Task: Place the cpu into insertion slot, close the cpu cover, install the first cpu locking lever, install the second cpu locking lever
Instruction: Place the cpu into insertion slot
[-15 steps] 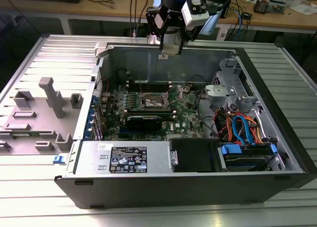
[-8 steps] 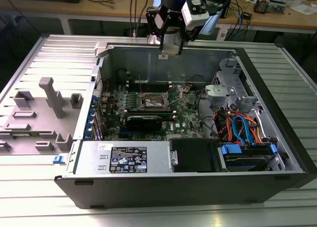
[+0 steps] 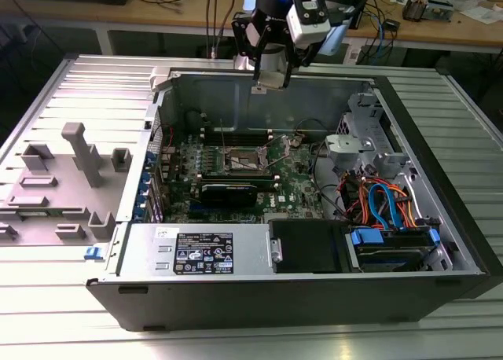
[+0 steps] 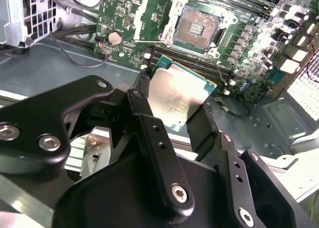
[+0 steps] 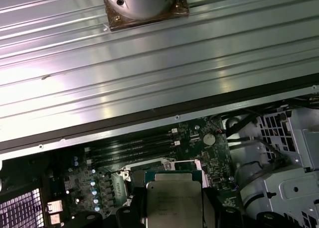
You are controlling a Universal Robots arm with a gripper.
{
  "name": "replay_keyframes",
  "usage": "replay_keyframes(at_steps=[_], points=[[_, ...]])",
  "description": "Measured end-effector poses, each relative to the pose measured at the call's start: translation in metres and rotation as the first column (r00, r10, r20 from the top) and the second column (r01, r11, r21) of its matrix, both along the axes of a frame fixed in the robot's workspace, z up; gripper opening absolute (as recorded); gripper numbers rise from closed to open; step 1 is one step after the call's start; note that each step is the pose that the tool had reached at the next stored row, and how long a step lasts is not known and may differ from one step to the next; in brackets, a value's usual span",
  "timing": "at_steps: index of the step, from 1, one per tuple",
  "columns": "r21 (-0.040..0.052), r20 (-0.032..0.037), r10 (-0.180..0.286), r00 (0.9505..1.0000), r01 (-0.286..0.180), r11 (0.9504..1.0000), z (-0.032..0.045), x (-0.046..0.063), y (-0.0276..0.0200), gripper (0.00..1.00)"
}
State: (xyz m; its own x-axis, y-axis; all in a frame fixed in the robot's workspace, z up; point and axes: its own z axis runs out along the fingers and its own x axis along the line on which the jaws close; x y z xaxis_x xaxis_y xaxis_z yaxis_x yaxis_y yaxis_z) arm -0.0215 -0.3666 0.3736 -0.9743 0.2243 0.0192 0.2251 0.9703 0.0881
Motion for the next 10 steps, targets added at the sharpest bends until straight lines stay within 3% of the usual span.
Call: replay_keyframes(at_steps=[5, 10], points=[[-0.0001, 0.0, -0.033, 0.9995, 0.033, 0.9995, -0.0004, 0.0, -0.0003, 0.54], [-0.0001, 0.0001, -0.036, 0.9993, 0.036, 0.9993, -0.0004, 0.0, -0.0004, 0.54]])
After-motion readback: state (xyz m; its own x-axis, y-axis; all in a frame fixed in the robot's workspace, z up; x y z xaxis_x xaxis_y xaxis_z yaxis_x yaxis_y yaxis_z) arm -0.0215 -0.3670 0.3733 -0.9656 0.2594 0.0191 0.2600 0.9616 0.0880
